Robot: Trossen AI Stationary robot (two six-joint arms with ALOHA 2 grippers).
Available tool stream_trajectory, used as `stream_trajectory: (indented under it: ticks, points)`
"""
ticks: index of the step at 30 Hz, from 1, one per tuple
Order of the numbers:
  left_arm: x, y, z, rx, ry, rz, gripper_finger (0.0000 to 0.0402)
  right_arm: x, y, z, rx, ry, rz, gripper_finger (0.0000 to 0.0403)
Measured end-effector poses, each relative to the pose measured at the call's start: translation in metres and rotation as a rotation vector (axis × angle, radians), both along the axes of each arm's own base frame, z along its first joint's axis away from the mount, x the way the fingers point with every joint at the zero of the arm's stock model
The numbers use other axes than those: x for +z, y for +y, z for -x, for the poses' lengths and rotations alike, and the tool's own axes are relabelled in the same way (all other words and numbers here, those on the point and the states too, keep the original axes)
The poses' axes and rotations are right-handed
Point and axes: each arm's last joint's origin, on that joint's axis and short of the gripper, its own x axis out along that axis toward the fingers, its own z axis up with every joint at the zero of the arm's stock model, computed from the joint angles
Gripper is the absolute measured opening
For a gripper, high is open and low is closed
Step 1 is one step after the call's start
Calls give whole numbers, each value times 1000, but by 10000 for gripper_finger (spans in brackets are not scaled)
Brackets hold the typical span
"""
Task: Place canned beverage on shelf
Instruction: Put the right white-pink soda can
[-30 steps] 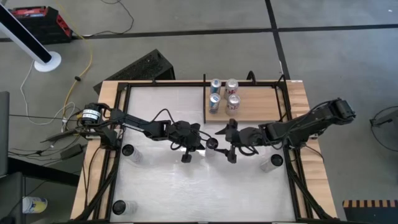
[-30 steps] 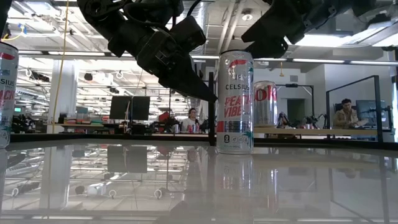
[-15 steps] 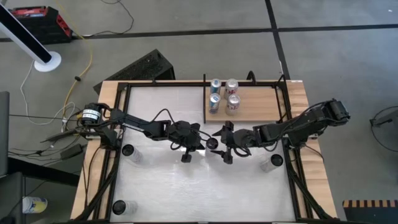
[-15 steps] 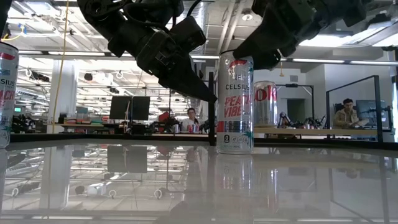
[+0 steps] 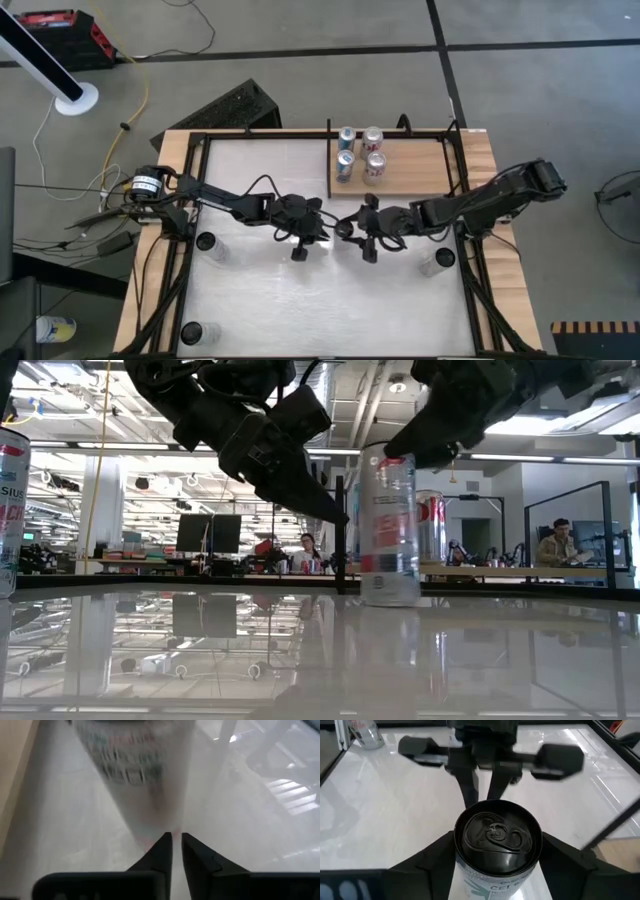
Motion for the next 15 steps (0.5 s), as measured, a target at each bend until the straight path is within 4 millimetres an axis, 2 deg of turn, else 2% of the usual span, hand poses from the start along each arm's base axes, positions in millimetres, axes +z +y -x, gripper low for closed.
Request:
stream_trajectory:
  ticks: [5,10,15]
  points:
    - [24,2,9,69,-39,-47,64,26,-6,28,5,-11,15,265]
    - [47,4,21,109,-80,-73,75,56,-23,74,-42,-7,86,265]
    - [60,4,27,113,-113,-71,71,68,-47,119,-127,35,120,265]
